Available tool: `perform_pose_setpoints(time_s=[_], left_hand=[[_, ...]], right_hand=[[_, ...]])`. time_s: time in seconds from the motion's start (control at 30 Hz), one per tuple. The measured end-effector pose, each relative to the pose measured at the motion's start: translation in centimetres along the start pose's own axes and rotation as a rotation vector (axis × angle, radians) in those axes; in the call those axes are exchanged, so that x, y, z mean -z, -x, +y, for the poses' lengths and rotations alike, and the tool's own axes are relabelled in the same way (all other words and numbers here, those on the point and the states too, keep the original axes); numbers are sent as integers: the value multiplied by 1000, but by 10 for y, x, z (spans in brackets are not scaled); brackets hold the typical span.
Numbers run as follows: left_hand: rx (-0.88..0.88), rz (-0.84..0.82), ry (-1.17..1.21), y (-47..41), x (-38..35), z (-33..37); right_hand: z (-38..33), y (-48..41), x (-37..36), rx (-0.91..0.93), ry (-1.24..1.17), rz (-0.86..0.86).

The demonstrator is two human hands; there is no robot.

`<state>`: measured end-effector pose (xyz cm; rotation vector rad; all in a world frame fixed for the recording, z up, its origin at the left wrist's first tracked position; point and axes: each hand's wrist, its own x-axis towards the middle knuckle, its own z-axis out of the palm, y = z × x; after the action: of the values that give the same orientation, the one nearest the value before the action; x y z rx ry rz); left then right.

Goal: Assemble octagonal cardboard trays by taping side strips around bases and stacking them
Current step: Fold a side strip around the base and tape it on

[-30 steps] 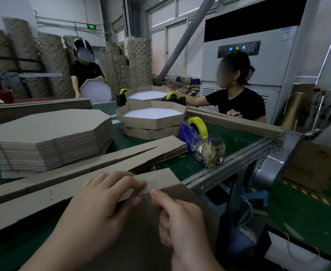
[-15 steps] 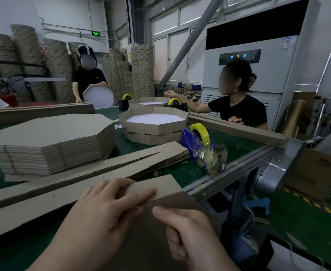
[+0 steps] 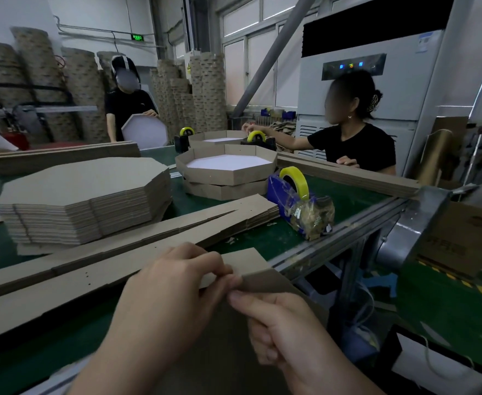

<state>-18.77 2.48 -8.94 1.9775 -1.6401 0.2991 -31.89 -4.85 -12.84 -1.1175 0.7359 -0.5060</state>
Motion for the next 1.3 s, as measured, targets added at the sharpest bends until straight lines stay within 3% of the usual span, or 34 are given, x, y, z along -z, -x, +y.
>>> perform_pose_setpoints(time_s=[0.2,0.27,0.37,0.4,0.5,0.6,0.77,1.1,1.3], left_hand=[[9,20,-16,2,1,-4],[6,5,-41,3,2,-6],[-30,-32,-86,4,6,-5],[-38,-48,-117,5,6,-5],[-30,-123,-175,10,7,-6],[0,-193,-238,14,10,-11],[-23,-208,-187,1,24,7],[-88,-90,31,7,31,10],[-89,60,139,21,27,5]], right_hand=[[-4,4,3,-41,168,4],[-3,1,10,163,229,129],[-10,-9,27,672,320,415],[-14,-17,32,709,411,424],[-21,-41,41,515,679,225],[-24,-50,47,330,690,-6],[-27,-45,42,375,716,-161],[-50,-37,83,534,883,-112],[-39,-37,85,714,740,-43]])
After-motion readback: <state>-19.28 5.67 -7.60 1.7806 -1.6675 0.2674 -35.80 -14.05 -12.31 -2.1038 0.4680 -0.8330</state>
